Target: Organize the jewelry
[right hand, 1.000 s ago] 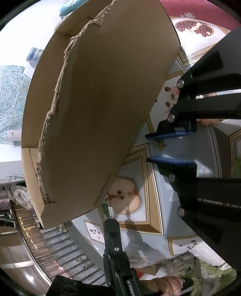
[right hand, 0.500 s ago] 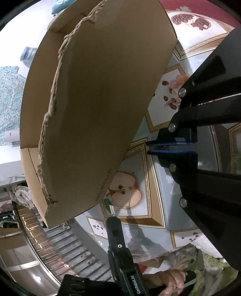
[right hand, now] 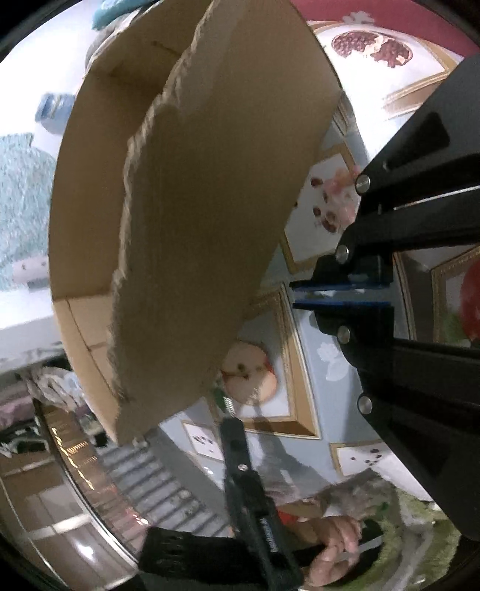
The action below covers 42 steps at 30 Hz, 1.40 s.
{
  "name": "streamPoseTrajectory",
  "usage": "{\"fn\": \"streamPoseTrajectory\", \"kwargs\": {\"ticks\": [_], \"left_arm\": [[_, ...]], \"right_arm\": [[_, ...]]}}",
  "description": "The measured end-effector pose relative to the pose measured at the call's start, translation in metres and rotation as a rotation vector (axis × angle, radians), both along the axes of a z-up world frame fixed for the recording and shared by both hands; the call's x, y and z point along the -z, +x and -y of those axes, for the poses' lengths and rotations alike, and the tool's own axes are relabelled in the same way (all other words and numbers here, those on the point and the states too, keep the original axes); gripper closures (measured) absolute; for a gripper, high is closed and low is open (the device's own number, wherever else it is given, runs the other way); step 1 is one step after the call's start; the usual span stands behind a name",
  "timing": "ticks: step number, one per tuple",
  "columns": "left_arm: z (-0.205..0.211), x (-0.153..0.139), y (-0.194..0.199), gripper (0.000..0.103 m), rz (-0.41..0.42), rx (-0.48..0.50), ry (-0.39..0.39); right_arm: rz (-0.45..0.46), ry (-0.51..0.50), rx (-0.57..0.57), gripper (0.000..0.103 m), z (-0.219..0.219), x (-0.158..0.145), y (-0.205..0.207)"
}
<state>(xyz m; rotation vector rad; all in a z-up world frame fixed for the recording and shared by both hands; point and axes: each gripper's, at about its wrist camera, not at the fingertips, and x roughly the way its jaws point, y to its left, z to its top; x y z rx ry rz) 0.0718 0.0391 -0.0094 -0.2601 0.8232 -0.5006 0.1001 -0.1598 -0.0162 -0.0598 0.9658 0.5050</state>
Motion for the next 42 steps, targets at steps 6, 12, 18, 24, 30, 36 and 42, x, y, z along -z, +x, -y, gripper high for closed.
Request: {"fn": "streamPoseTrajectory", "kwargs": {"ticks": [6,12,18,24,30,36,42], "left_arm": [[0.0,0.0,0.0,0.103,-0.001,-0.001,0.0],[-0.004,0.005,0.002,0.103,-0.008,-0.007,0.001],[-0.004,0.006,0.003,0.103,-0.009,-0.006,0.002],[-0.003,0.005,0.004,0.103,-0.006,-0.007,0.003],[-0.002,0.001,0.001,0.103,0.004,-0.007,0.013],[-0.002,-0.004,-0.001,0.103,0.015,-0.008,0.02],[-0.001,-0.02,-0.008,0.103,0.049,-0.002,0.009]], "right_arm": [[0.004,-0.077,-0.081,0.084,-0.012,0.007,0.001],[-0.001,-0.136,-0.152,0.084,-0.018,0.006,0.002],[-0.026,-0.142,-0.157,0.091,-0.024,0.004,0.008],[-0.05,-0.098,-0.124,0.096,-0.019,0.004,0.013],[-0.046,-0.081,-0.104,0.096,-0.013,0.007,0.009],[-0.032,-0.048,-0.087,0.096,-0.004,-0.002,0.002],[0.008,0.021,-0.064,0.096,0.007,-0.027,-0.009]]}}
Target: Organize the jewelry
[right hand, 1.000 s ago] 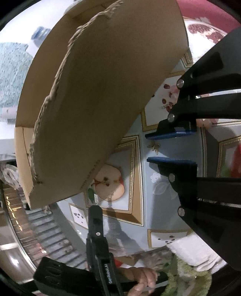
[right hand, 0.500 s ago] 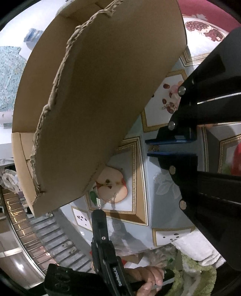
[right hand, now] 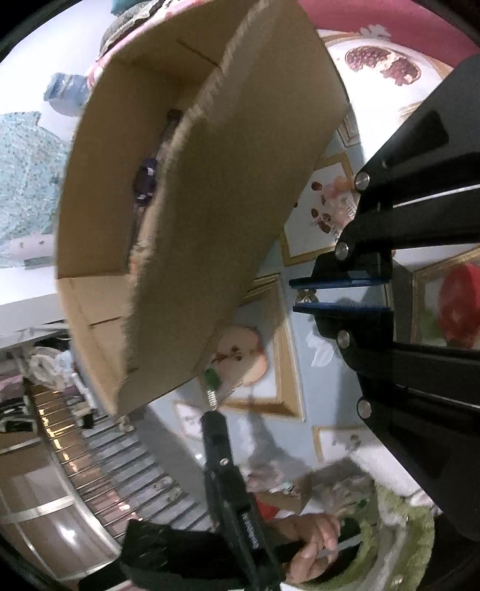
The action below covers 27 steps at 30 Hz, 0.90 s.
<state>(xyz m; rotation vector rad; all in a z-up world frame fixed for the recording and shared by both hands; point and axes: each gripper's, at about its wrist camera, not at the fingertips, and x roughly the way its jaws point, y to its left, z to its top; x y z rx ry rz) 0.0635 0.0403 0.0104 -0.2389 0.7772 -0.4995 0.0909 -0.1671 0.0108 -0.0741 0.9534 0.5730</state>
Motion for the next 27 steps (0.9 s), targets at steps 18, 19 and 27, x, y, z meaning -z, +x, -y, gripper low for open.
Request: {"fn": "streamPoseTrajectory", "kwargs": {"ticks": [18,19,27], "left_arm": [[0.072,-0.105,0.082,0.103,0.072,0.183,0.003],[0.079,-0.099,0.094,0.103,0.046,0.185,0.031],[0.105,-0.047,0.155,0.096,-0.106,0.135,0.151]], "right_arm": [[0.057,0.181,0.088,0.096,0.06,-0.1,0.084],[0.022,0.172,0.094,0.096,0.061,-0.094,0.097],[-0.088,0.127,0.142,0.095,0.063,-0.056,0.151]]}}
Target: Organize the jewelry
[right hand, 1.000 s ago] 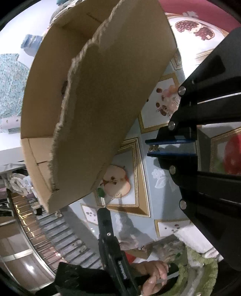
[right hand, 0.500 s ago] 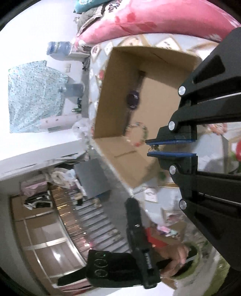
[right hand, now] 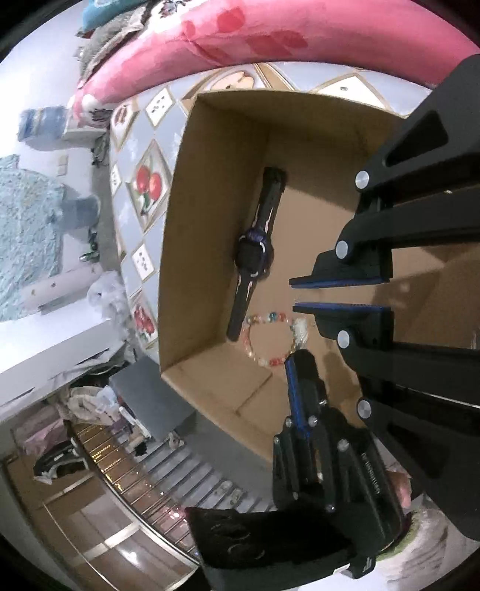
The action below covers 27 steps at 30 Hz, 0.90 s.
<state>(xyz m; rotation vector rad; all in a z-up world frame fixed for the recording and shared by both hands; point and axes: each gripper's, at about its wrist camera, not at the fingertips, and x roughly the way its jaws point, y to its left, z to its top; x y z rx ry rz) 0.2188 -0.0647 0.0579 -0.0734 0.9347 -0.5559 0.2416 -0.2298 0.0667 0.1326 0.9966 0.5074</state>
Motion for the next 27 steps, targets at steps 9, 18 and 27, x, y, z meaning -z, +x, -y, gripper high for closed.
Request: {"fn": "streamPoseTrajectory", "kwargs": {"ticks": [9,18,27], "left_arm": [[-0.013,-0.004,-0.011,0.091,0.026,-0.038,-0.039],[-0.049,-0.047,-0.094,0.084,0.221,-0.031,-0.097],[-0.057,-0.01,-0.164,0.077,0.169,0.045,-0.147]], "right_arm": [[0.019,0.1,0.034,0.094,0.024,-0.001,-0.011],[0.28,0.199,0.003,0.094,0.05,-0.052,-0.125],[0.187,0.29,0.119,0.08,0.077,0.009,-0.203]]}}
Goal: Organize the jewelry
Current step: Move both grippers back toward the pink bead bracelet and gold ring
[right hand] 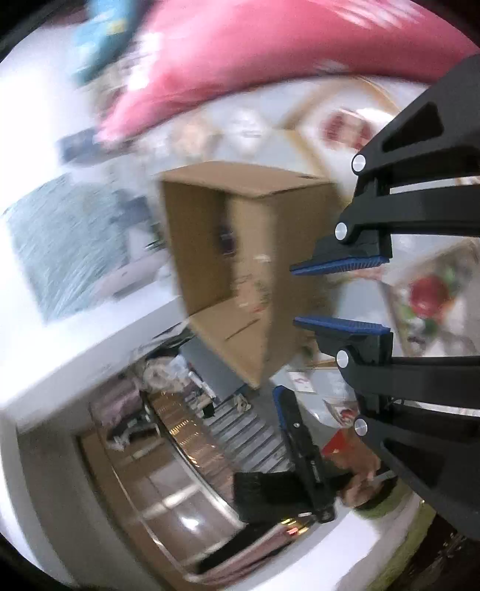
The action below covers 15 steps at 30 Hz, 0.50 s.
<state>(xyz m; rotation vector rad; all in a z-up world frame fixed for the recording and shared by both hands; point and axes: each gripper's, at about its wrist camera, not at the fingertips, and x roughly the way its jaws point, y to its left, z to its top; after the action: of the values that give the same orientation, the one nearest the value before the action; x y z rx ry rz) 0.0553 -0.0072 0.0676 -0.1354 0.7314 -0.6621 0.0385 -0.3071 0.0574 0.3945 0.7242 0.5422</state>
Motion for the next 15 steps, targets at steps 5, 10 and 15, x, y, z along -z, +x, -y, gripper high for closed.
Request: {"fn": "streamPoseTrajectory", "kwargs": {"ticks": [5,10,15], "left_arm": [[0.035,0.053,0.005,0.077,-0.165,0.054,-0.001],[0.072,0.079,0.014,0.077,-0.215,0.116,0.03],[0.091,0.09,0.028,0.077,-0.238,0.12,0.054]], "right_arm": [[-0.178,0.009,0.049,0.08,-0.004,0.059,0.01],[-0.244,0.032,0.065,0.08,-0.004,0.085,0.025],[-0.245,0.045,0.06,0.08,-0.008,0.092,0.029]]}}
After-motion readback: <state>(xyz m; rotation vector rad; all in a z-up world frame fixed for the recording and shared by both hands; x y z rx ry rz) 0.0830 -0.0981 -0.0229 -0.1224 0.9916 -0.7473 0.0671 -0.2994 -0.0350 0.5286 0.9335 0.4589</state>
